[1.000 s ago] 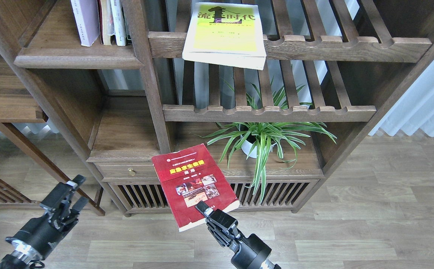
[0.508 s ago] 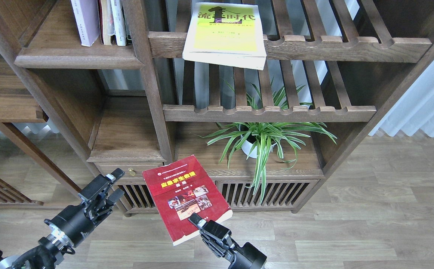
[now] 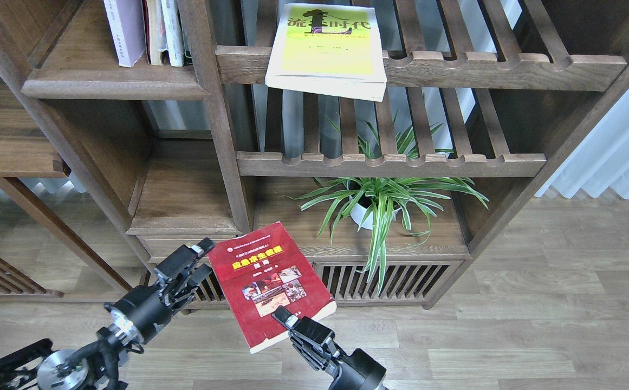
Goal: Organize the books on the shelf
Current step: 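Bring the left gripper to the red book's edge and grasp it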
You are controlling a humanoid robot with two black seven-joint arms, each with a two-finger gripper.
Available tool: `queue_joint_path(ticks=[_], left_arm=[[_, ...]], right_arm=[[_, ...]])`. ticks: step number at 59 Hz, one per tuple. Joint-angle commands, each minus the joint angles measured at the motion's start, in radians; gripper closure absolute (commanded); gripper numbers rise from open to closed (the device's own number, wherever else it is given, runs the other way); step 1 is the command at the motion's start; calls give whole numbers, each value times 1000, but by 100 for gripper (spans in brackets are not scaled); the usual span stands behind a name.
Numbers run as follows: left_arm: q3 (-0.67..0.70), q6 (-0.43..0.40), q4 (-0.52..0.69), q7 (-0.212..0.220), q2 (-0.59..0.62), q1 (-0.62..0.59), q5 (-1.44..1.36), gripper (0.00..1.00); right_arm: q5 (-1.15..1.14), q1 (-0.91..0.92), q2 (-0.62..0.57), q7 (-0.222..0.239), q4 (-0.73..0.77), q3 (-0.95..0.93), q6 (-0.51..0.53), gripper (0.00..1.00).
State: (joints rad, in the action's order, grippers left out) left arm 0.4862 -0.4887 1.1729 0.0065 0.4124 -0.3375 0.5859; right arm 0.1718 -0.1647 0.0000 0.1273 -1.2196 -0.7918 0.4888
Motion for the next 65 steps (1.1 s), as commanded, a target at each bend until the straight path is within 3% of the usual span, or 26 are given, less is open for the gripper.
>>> queue_joint_path(ticks=[1, 22, 38, 57, 58, 59, 60, 65], left_arm=[[-38, 0, -7, 0, -1, -38, 18, 11], [-159, 0, -30, 0, -18, -178, 91, 14], [-233, 0, -50, 3, -24, -206, 110, 31], [-271, 0, -56, 3, -32, -206, 127, 72], [-271, 0, -58, 1, -35, -206, 129, 74], [-271, 0, -58, -2, -37, -206, 130, 86], [-271, 0, -58, -5, -37, -204, 130, 91], [-271, 0, -62, -8, -37, -204, 132, 92]], right_arm=[[0, 4, 0, 0, 0, 0, 0, 96], [0, 7, 0, 0, 0, 2, 0, 96], [0, 5, 0, 0, 0, 2, 0, 96], [0, 5, 0, 0, -1, 2, 0, 96], [0, 5, 0, 0, -1, 2, 0, 96], [0, 5, 0, 0, -1, 0, 0, 96], [0, 5, 0, 0, -1, 2, 0, 96], [0, 5, 0, 0, -1, 0, 0, 95]])
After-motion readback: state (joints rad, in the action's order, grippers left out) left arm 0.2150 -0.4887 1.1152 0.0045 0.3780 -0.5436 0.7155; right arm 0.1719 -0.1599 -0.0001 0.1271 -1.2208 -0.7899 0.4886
